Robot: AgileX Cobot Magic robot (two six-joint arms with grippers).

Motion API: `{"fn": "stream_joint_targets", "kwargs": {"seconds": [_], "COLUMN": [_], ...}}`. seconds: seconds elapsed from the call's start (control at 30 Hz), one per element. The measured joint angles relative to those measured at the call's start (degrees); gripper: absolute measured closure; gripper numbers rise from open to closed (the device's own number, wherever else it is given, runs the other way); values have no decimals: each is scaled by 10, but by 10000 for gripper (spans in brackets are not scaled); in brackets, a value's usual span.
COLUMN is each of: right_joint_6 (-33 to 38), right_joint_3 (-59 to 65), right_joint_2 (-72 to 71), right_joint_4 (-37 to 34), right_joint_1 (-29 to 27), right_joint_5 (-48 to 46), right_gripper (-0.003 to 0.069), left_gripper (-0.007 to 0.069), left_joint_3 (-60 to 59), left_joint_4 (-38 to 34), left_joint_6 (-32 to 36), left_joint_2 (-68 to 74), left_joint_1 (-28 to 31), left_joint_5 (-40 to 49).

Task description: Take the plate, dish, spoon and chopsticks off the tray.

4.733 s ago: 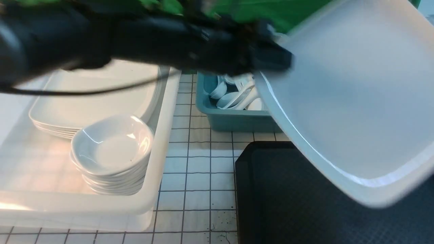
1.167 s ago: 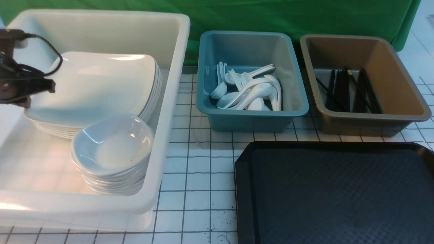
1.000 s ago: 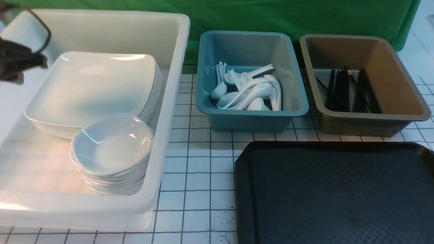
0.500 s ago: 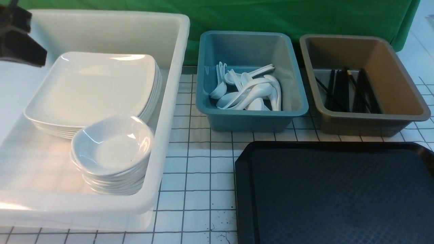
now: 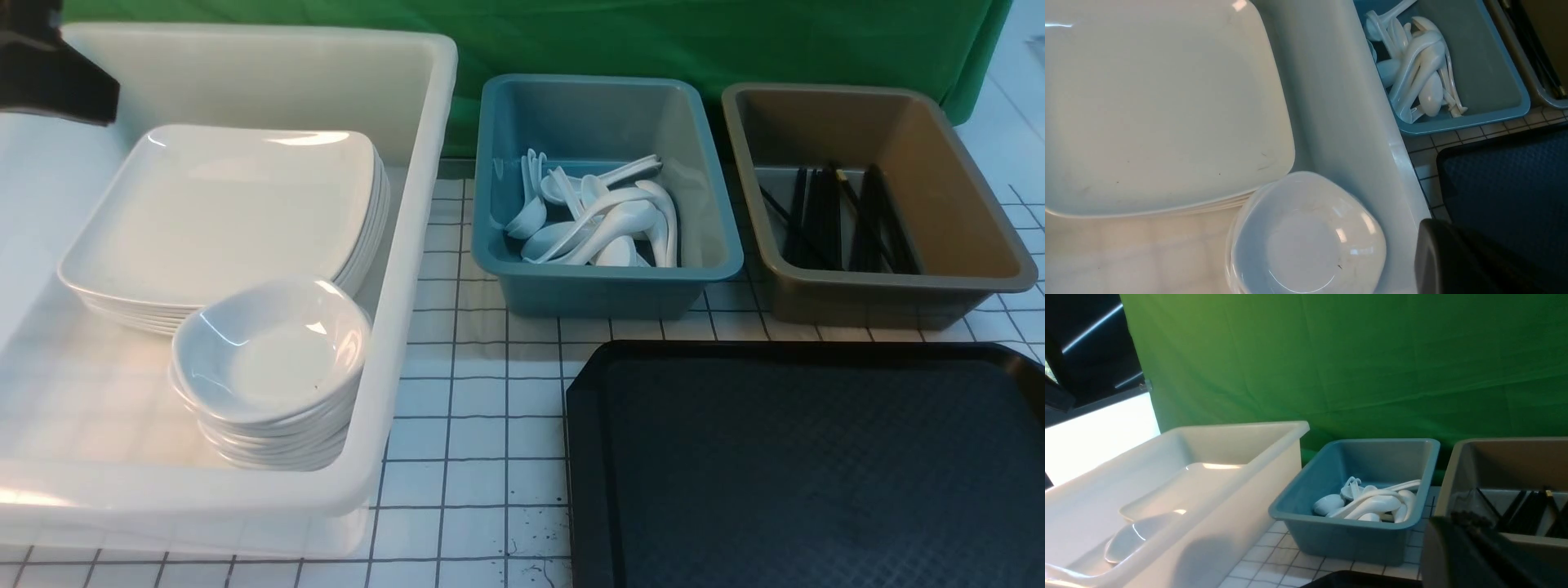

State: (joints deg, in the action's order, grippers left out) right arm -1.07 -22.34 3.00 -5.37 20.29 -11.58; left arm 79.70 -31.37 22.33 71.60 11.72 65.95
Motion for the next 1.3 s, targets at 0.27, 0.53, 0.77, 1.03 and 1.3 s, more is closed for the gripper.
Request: {"fn": "stream_joint_targets", "kwargs": {"seconds": [0.27, 0.53, 0.77, 1.03, 1.3], "right_joint_6": [0, 0, 0, 0, -1], "right_joint_3": [0, 14, 87, 198, 218], "right_joint_2": [0, 2, -8, -21, -21], "right_joint_4": [0, 0, 32, 42, 63], "right_joint_1": [0, 0, -6, -129, -206], "right_joint_5": [0, 6, 11, 6, 19], "right_gripper": [615, 593, 587, 578, 561], "left_gripper": [627, 627, 627, 625, 625], "left_joint_3": [0, 0, 0, 0, 0], "left_joint_4": [-50, -59, -59, -56, -90], "left_joint_6": [-3, -3, -3, 3, 7], "left_joint_2": [0, 0, 0, 0, 0], "left_joint_1": [0, 0, 0, 0, -1], "left_joint_5": [4, 38, 38, 39, 40]}}
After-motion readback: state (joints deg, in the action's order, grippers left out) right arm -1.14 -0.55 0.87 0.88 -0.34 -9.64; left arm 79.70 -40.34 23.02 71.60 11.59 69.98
